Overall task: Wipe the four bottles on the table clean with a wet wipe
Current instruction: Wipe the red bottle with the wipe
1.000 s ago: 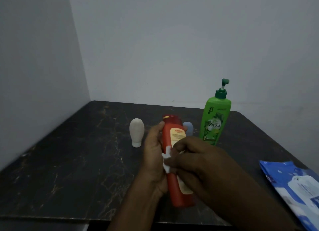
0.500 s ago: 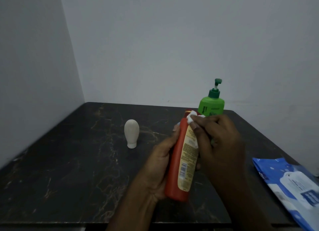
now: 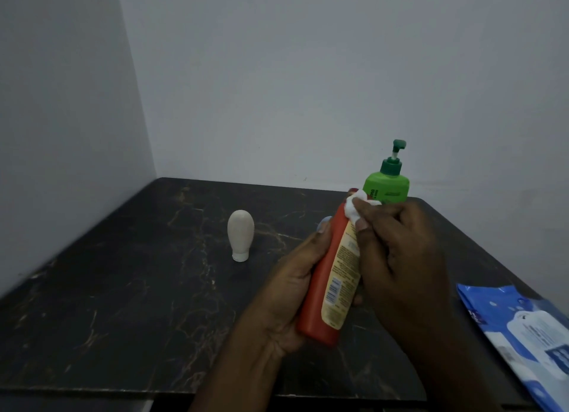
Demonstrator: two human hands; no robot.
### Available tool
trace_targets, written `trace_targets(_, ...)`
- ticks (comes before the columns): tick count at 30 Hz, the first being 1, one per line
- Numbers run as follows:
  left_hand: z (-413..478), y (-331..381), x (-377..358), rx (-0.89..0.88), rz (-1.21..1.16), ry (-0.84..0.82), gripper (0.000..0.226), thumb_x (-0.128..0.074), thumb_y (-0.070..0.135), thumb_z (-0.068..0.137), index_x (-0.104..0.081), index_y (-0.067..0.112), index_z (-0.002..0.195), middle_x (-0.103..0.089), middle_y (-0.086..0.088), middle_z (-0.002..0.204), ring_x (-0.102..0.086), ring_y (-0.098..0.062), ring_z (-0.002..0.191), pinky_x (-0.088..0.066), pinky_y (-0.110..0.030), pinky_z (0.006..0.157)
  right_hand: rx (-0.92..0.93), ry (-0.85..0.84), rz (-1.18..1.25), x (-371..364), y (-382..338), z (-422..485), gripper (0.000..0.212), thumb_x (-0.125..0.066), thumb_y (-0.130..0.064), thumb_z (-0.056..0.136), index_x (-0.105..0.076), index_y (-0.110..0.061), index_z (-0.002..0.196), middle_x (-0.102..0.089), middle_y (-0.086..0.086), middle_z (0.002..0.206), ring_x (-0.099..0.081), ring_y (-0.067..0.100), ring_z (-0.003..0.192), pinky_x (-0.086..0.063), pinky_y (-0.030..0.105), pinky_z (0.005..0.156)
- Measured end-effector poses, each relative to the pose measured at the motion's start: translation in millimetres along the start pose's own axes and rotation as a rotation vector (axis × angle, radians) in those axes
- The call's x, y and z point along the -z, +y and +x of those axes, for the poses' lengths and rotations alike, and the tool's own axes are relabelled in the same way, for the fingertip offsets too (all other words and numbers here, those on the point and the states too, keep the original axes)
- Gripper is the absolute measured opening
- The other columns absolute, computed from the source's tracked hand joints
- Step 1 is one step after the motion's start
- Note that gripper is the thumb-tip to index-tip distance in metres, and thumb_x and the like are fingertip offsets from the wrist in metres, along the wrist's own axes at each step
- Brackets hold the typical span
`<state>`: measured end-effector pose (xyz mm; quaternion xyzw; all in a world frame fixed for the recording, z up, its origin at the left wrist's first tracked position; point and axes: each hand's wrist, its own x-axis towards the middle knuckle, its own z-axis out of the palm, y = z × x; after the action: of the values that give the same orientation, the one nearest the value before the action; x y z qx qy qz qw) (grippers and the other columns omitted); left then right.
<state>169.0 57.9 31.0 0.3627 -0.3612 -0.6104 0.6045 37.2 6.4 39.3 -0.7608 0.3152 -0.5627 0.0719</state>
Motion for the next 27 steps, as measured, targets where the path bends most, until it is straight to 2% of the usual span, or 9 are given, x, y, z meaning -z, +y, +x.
trace_targets(3, -0.7, 0.0, -2.4, -0.049, -0.074, 0.018, 0.038, -0.051, 0.046, 0.091, -0.077, 0.02, 0.101, -0.077, -0.006, 0.089, -0.073, -0.019, 0.073, -0.059, -0.032, 0.064, 0.029, -0.204, 0.041, 6.7, -5.4, -1.0, 0.03, -0.058, -0.019, 0.1, -0.064, -0.016, 0.13, -0.045, -0.008, 0.105, -0.06, 0.009, 0.097, -0.06, 0.025, 0.068)
trace_targets(6, 0.3, 0.8, 1.4, -0.061, -0.194, 0.045, 0.045, -0.048, 0.041, 0.095, -0.083, 0.02, 0.077, -0.077, -0.005, 0.081, -0.074, -0.018, 0.068, -0.059, -0.032, 0.064, 0.156, -0.376, -0.012, 13.8, -17.6, -3.0, 0.032, -0.049, -0.041, 0.1, -0.066, -0.025, 0.122, -0.045, -0.015, 0.101, -0.054, 0.001, 0.104, -0.049, 0.004, 0.081)
trace_targets(8, 1.1, 3.9, 2.7, -0.056, -0.28, 0.05, 0.051, -0.047, 0.042, 0.094, -0.083, 0.018, 0.069, -0.077, -0.007, 0.079, -0.074, -0.02, 0.068, -0.059, -0.036, 0.07, 0.199, -0.511, -0.042, 16.4, -28.5, -5.0, 0.037, -0.04, -0.052, 0.096, -0.066, -0.035, 0.116, -0.045, -0.019, 0.099, -0.053, -0.001, 0.101, -0.044, -0.001, 0.076)
trace_targets(11, 1.2, 10.9, 0.3, -0.067, -0.388, 0.043, 0.047, -0.054, 0.044, 0.084, -0.083, 0.01, 0.07, -0.077, -0.013, 0.081, -0.074, -0.027, 0.071, -0.052, -0.046, 0.086, 0.313, -0.668, -0.111, 18.1, -45.8, -6.3, 0.036, -0.044, -0.05, 0.092, -0.072, -0.034, 0.107, -0.052, -0.02, 0.095, -0.051, -0.007, 0.086, -0.029, -0.004, 0.061)
trace_targets(14, -0.6, 14.8, -0.6, -0.078, -0.43, 0.07, 0.046, -0.054, 0.046, 0.083, -0.078, 0.009, 0.098, -0.077, -0.015, 0.088, -0.074, -0.027, 0.073, -0.058, -0.042, 0.079, 0.372, -0.779, -0.087, 25.6, -51.5, -1.3, 0.027, -0.051, -0.04, 0.095, -0.071, -0.031, 0.109, -0.057, -0.021, 0.099, -0.043, -0.011, 0.093, -0.039, -0.003, 0.071)
trace_targets(16, -1.6, 14.8, -1.6, -0.049, -0.487, 0.095, 0.052, -0.055, 0.048, 0.083, -0.072, 0.006, 0.11, -0.076, -0.017, 0.094, -0.069, -0.029, 0.082, -0.059, -0.04, 0.078, 0.346, -0.799, -0.068, 34.6, -53.2, 0.1, 0.03, -0.046, -0.044, 0.092, -0.07, -0.038, 0.11, -0.059, -0.022, 0.099, -0.046, -0.014, 0.09, -0.032, -0.01, 0.067)
trace_targets(20, -2.2, 11.4, -0.1, 0.039, -0.668, 0.133, 0.063, -0.049, 0.051, 0.093, -0.079, -0.004, 0.088, -0.074, -0.023, 0.094, -0.061, -0.032, 0.093, -0.039, -0.045, 0.105, 0.257, -0.624, 0.05, 42.7, -39.8, 1.1, 0.031, -0.053, -0.047, 0.092, -0.069, -0.037, 0.116, -0.057, -0.029, 0.099, -0.054, -0.019, 0.097, -0.039, -0.005, 0.077)
trace_targets(23, -4.3, 12.9, -4.2, 0.114, -0.748, 0.239, 0.05, -0.057, 0.049, 0.093, -0.066, 0.002, 0.108, -0.074, -0.026, 0.085, -0.072, -0.035, 0.071, -0.06, -0.047, 0.074, 0.238, -0.476, 0.0, 35.8, -36.4, 0.4, 0.033, -0.053, -0.046, 0.093, -0.07, -0.03, 0.116, -0.057, -0.028, 0.096, -0.054, -0.018, 0.091, -0.039, -0.004, 0.076)
trace_targets(27, -9.7, 15.6, -12.0, 0.184, -0.8, 0.293, 0.045, -0.057, 0.045, 0.094, -0.06, 0.001, 0.1, -0.072, -0.028, 0.071, -0.071, -0.037, 0.057, -0.056, -0.055, 0.048, 0.218, -0.386, -0.062, 32.9, -36.3, -1.3, 0.034, -0.052, -0.044, 0.093, -0.071, -0.025, 0.114, -0.057, -0.022, 0.098, -0.054, -0.015, 0.087, -0.041, -0.002, 0.076)
